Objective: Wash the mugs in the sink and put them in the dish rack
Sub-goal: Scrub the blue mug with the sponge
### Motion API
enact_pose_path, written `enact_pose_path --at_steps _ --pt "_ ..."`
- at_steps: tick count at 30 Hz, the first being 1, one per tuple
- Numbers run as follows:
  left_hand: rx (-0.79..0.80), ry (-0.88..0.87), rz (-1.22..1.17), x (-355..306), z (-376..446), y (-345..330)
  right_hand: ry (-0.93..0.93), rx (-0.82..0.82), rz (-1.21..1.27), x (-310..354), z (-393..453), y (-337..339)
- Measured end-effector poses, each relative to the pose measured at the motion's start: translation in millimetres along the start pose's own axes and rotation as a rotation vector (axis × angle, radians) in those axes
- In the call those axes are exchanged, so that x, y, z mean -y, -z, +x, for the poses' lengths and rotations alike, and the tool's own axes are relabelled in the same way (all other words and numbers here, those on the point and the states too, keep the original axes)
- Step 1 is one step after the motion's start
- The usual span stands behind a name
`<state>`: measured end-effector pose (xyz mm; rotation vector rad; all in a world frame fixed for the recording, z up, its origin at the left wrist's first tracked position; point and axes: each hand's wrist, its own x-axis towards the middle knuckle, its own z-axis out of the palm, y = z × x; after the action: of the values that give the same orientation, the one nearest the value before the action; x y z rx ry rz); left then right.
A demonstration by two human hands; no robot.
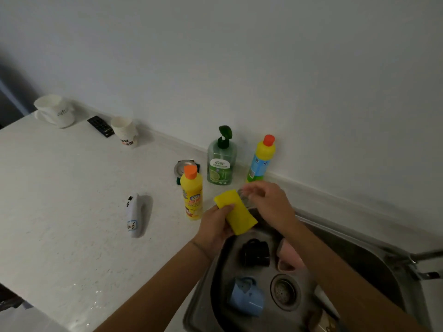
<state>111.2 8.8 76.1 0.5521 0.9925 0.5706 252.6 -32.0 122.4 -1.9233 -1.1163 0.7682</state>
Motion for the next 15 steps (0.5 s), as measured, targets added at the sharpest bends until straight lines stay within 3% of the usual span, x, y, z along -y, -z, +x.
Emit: enact_pose_path --at_steps 8,15 --pt "0.010 -0.110 -0.261 -65 29 -67 0.204 0.009 -0.236 80 93 37" --pt "0.063 -0.065 -0.594 -98 42 -77 0.331 0.302 -0.606 95 131 34"
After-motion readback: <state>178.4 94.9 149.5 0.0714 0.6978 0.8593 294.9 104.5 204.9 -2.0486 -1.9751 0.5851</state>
